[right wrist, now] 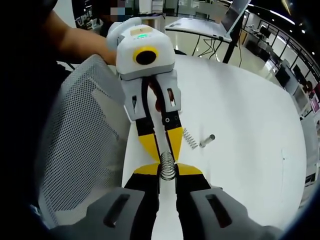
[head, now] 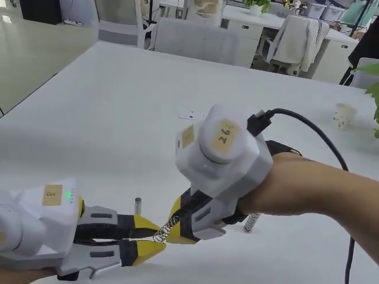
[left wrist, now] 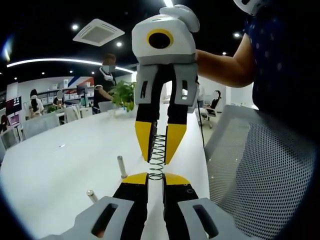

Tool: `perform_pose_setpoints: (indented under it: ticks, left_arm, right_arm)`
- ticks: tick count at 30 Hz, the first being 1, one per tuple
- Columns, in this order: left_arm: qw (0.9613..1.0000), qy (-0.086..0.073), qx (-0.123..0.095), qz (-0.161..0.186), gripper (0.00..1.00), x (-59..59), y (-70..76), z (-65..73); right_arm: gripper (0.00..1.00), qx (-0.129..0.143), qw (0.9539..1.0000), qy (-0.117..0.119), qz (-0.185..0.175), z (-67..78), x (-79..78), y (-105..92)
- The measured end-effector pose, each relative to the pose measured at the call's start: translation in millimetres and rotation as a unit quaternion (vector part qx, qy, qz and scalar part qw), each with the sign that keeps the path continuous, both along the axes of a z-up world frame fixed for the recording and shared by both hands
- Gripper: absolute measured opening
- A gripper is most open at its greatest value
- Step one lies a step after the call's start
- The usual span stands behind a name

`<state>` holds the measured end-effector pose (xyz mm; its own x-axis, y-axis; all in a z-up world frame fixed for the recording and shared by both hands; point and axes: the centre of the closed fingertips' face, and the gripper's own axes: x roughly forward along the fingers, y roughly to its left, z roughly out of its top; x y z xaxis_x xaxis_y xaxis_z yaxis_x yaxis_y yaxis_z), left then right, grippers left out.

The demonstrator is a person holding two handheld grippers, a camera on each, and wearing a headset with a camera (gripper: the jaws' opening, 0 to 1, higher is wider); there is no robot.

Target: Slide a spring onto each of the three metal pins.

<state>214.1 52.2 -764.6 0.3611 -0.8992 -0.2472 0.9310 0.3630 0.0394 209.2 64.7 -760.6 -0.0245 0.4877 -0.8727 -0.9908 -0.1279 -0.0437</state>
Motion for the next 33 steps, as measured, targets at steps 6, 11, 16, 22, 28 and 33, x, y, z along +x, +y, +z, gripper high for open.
perform_pose_setpoints:
  ticks: [6, 11, 16, 22, 28, 33]
  left_arm:
    - [1.0, 0.004, -0.002, -0.004, 0.02, -0.8, -1.4, -1.2]
    - [1.0, 0.006, -0.001, -0.008, 0.03, -1.1, -3.4, -2.6]
    - [0.9999, 0.006, -0.001, -0.008, 0.03, -0.1, -4.0, -2.9]
    - [1.0, 0.008, 0.0, -0.006, 0.05, 0.9, -4.0, -4.2]
    - [0.9999, 0.013, -0.003, 0.004, 0.11, 2.9, -0.5, -5.9]
    - [0.9997, 0.02, -0.005, 0.012, 0.15, 2.3, 3.8, -7.8]
  right_arm:
    - [0.09, 0.002, 1.0, 0.003, 0.003, 1.3, -2.5, 3.1]
    - [0.09, -0.001, 1.0, 0.004, 0.006, 1.4, -3.9, 4.3]
    - [0.09, -0.002, 1.0, 0.004, 0.007, 1.4, -3.6, 3.7]
    - [0.09, -0.004, 1.0, 0.002, 0.005, 0.5, -1.5, 2.2]
    - [0.09, -0.008, 1.0, 0.0, -0.003, 0.4, 3.8, -3.0]
    - [0.09, -0.012, 0.9998, -0.005, -0.013, 1.6, 11.2, -10.6]
